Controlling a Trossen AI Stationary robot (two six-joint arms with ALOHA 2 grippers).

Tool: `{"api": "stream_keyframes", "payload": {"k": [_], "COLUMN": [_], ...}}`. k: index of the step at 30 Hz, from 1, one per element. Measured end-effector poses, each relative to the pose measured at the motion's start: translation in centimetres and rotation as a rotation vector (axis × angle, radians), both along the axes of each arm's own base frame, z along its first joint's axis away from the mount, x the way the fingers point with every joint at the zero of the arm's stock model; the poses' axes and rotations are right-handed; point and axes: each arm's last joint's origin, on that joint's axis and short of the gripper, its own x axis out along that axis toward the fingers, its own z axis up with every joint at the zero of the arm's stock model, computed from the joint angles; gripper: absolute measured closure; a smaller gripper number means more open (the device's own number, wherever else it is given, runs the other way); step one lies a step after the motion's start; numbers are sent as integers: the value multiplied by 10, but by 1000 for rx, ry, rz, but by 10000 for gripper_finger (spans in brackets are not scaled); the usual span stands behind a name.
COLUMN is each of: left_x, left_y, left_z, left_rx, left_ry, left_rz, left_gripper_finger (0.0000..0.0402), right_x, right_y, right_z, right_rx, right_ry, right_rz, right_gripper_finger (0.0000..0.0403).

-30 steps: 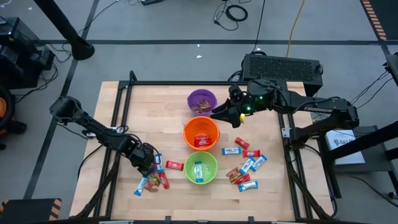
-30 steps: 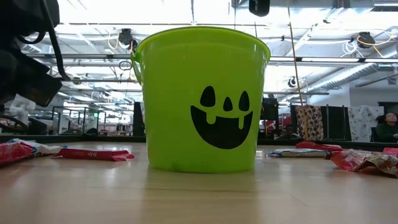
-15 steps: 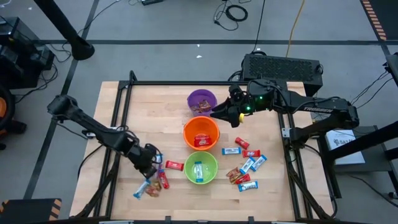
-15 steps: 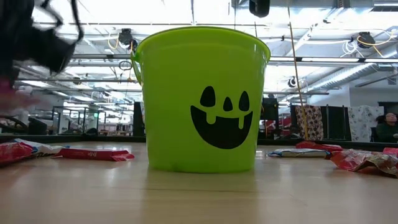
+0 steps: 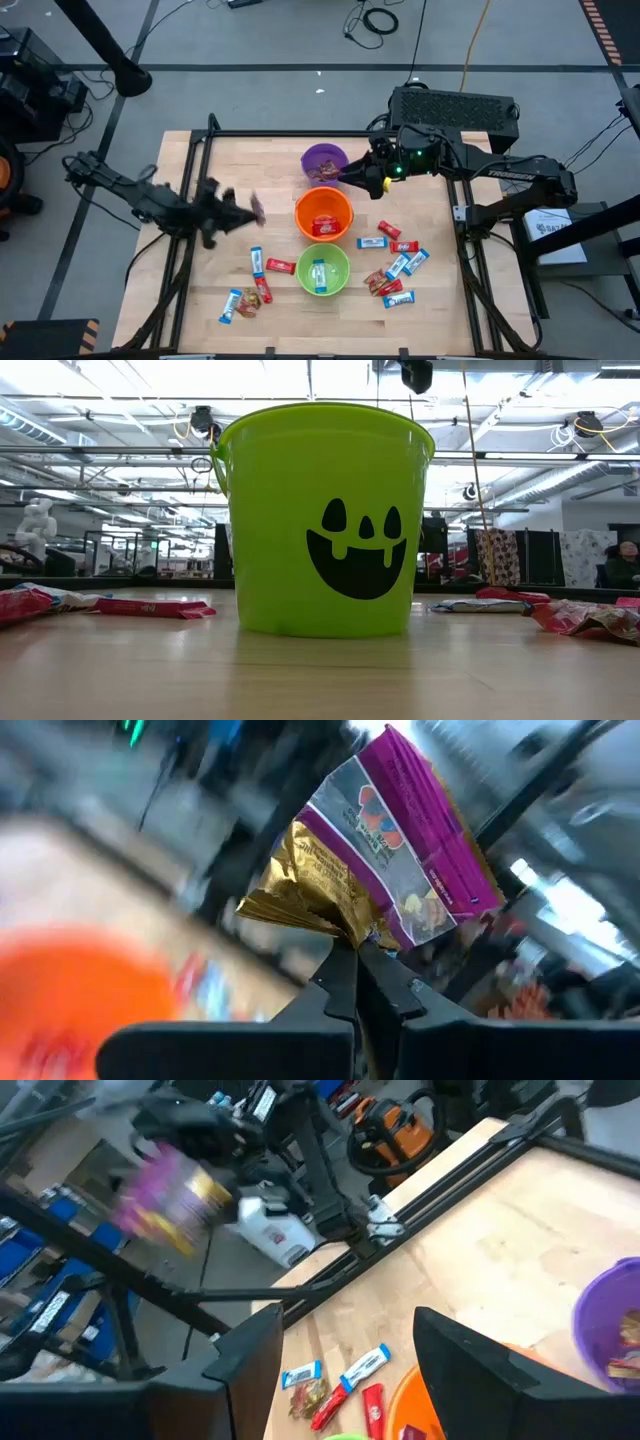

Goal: Sort candy by brand, put in halloween buckets
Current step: Put golden candy into the purple bucket

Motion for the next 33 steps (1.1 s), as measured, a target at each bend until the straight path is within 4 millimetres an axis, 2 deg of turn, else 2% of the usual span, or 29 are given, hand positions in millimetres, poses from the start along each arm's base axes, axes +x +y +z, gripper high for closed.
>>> {"api": "stream_keyframes", "payload": {"k": [5,9,15,20,22,26,30,33], "left_x": [-12,-15,-11,-8,-7,-6,-6,-6], "left_y": [11,16,21,28,33,46,57,63], "left_z": [30,41,41,42,42,41,38,34], "left_rx": [123,176,188,180,164,159,186,147], "left_ry": [-306,-469,-488,-493,-482,-427,-300,-209], "left_rz": [-59,-164,-247,-202,-104,241,626,836], "left_gripper_finger": [400,400,401,401,401,401,401,401], "right_x": [0,0,0,1,1,0,0,-1], "right_y": [-1,-1,2,5,6,4,0,-2], "right_z": [0,0,0,0,0,-1,-2,-2], "right_rx": [-10,-8,-3,-17,-30,-55,-56,-57], "right_ry": [0,0,1,1,1,7,19,24], "right_rz": [-37,-37,-27,-5,0,1,-13,-21], "right_gripper_finger": [188,188,188,188,188,188,188,188]}}
